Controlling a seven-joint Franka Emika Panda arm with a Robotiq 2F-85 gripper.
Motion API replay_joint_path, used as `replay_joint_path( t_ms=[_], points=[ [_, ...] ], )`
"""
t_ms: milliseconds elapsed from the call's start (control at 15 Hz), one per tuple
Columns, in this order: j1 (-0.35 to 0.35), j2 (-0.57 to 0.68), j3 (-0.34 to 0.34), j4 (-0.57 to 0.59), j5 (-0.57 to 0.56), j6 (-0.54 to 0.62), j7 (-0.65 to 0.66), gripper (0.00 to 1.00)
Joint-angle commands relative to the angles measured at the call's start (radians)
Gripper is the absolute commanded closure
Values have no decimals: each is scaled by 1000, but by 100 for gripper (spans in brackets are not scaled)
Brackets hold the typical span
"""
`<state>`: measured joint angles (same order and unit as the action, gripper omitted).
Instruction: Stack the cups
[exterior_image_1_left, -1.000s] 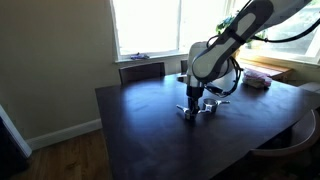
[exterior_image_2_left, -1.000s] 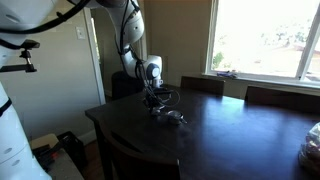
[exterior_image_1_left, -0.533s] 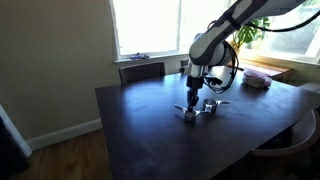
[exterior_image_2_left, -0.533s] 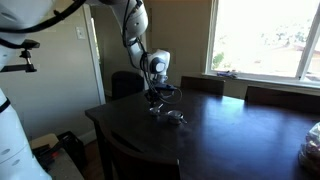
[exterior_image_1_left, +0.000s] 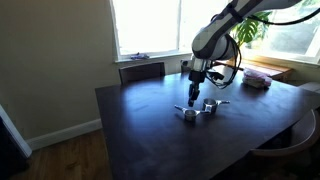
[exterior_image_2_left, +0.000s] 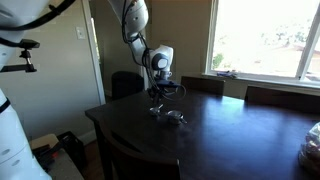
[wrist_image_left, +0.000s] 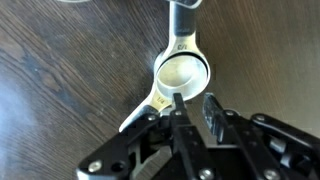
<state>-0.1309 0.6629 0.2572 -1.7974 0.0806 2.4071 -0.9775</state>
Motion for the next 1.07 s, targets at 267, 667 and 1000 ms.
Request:
replay_joint_path(
  t_ms=[267, 667, 1000],
  points=[
    [108, -81, -151, -164, -131, 168, 245, 16],
    [134, -66, -170, -204, -279, 186, 327, 0],
    [150, -51, -170, -190, -344, 171, 354, 0]
  ],
)
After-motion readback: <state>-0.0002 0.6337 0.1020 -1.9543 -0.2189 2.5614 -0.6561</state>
